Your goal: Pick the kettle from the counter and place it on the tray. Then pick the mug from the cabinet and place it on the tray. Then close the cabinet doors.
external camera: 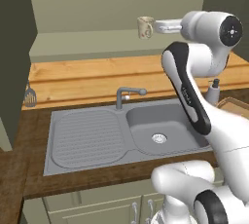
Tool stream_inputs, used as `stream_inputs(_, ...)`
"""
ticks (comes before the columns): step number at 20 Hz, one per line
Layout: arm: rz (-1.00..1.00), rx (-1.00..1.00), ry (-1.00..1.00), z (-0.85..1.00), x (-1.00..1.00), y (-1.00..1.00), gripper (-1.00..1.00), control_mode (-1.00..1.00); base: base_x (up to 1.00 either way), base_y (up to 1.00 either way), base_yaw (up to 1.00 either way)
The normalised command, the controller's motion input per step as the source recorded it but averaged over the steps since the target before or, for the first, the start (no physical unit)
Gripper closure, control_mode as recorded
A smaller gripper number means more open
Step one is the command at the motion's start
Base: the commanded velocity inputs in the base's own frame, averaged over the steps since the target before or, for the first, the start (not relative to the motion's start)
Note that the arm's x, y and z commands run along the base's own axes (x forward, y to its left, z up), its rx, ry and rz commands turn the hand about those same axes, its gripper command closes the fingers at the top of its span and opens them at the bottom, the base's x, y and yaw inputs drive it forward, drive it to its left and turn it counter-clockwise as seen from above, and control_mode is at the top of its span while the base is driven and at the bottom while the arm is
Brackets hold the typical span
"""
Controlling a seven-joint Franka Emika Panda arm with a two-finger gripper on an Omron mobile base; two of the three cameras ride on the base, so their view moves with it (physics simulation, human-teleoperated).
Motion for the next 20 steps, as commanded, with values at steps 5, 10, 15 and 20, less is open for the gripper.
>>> stream_inputs(5, 0.00, 0.04, 0.00, -0.11, 0.52, -0.28, -1.00, -1.00, 0.00, 0.00, 0.00)
stream_inputs(10, 0.00, 0.00, 0.00, -0.33, 0.59, -0.02, -1.00, -1.00, 0.00, 0.00, 0.00)
stream_inputs(15, 0.03, 0.00, 0.00, -0.33, 0.57, 0.01, -1.00, -1.00, 0.00, 0.00, 0.00)
stream_inputs(20, 0.05, 0.01, 0.00, -0.18, 0.55, 0.00, -1.00, -1.00, 0.00, 0.00, 0.00)
